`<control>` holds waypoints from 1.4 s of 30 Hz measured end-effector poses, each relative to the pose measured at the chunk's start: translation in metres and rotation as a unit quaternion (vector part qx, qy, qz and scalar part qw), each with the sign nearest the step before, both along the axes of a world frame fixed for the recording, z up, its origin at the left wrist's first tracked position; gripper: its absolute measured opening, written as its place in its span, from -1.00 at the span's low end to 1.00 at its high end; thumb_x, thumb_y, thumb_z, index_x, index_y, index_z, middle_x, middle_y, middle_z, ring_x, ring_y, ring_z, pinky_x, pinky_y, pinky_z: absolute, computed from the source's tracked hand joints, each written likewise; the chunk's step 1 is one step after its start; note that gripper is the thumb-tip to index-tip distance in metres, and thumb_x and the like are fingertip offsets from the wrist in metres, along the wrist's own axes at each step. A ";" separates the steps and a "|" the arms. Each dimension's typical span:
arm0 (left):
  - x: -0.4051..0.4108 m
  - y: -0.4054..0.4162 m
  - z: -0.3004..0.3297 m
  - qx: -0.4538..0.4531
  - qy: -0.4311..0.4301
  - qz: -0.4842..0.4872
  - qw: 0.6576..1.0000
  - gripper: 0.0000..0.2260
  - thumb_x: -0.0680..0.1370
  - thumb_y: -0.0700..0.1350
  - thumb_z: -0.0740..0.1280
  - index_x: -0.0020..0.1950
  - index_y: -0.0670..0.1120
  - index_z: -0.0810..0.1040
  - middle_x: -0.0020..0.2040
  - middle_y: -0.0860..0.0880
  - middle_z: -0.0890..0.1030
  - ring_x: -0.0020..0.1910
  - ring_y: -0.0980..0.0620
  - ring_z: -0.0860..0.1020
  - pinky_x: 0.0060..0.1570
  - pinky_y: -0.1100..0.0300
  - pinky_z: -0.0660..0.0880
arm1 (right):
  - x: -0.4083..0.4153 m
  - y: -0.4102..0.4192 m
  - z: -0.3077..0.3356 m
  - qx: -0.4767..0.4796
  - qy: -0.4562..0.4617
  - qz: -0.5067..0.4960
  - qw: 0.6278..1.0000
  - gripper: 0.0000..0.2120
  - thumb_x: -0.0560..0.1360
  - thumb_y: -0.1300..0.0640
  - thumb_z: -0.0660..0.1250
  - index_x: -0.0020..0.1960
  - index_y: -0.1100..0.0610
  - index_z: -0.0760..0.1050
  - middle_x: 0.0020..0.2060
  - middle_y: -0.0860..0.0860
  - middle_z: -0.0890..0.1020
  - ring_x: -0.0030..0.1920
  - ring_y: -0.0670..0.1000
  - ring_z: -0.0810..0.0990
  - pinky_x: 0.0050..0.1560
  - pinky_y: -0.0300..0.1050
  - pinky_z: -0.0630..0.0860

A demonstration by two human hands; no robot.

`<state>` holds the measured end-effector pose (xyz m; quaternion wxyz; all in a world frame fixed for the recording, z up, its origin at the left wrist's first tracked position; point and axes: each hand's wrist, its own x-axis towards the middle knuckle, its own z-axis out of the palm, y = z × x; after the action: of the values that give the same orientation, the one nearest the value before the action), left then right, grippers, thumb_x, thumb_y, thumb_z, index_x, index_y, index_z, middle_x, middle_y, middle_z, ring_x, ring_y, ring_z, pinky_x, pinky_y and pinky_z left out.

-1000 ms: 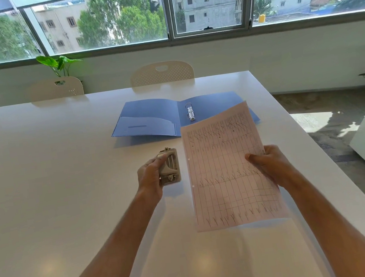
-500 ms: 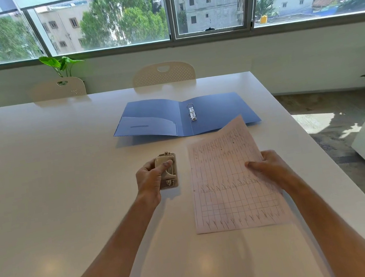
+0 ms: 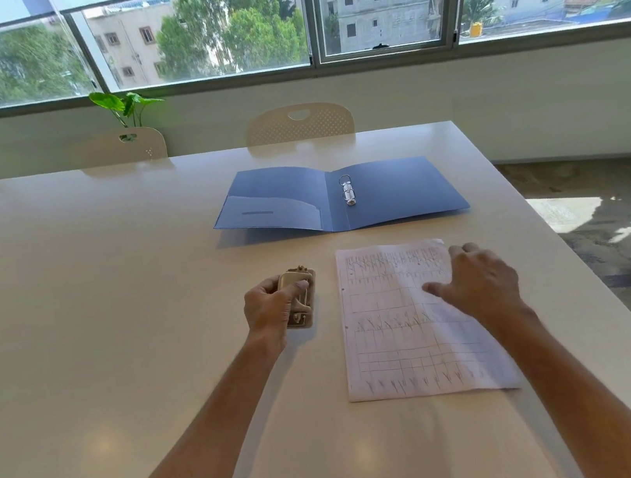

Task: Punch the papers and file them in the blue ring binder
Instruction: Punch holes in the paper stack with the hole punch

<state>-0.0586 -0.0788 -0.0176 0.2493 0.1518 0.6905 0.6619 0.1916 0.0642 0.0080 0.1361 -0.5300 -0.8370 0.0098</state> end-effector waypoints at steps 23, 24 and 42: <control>-0.111 -0.066 0.019 -0.233 0.251 0.079 0.936 -0.77 0.28 0.00 0.54 -0.36 -0.16 0.65 -0.45 -0.06 0.62 -0.46 0.03 0.53 -0.44 0.22 0.39 | -0.189 -0.116 -0.025 -0.060 0.019 0.394 0.917 -0.15 0.40 -0.29 0.36 0.51 0.14 0.18 0.44 0.07 0.37 0.38 0.11 0.38 0.32 0.03 0.38; -0.120 -0.071 0.020 -0.247 0.253 0.085 0.932 -0.78 0.29 0.00 0.54 -0.37 -0.15 0.64 -0.46 -0.06 0.61 -0.45 0.02 0.54 -0.45 0.23 0.38 | -0.196 -0.117 -0.026 -0.064 0.018 0.398 0.915 -0.16 0.40 -0.29 0.36 0.50 0.14 0.19 0.44 0.07 0.38 0.38 0.11 0.38 0.32 0.03 0.38; -0.182 -0.103 0.013 -0.351 0.267 0.111 0.891 -0.59 0.34 0.04 0.48 -0.55 -0.10 0.38 -0.57 0.04 0.42 -0.48 0.00 0.41 -0.53 0.19 0.20 | -0.334 -0.160 -0.038 -0.185 0.089 0.410 0.889 0.08 0.26 -0.25 0.48 0.54 0.18 0.03 0.49 0.09 0.25 0.46 0.12 0.26 0.41 0.00 0.23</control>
<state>-0.2407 -0.1820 -0.0041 0.0177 0.1477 0.9305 0.3347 -0.1425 -0.0962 -0.0299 0.0931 -0.1520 -0.9472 0.2666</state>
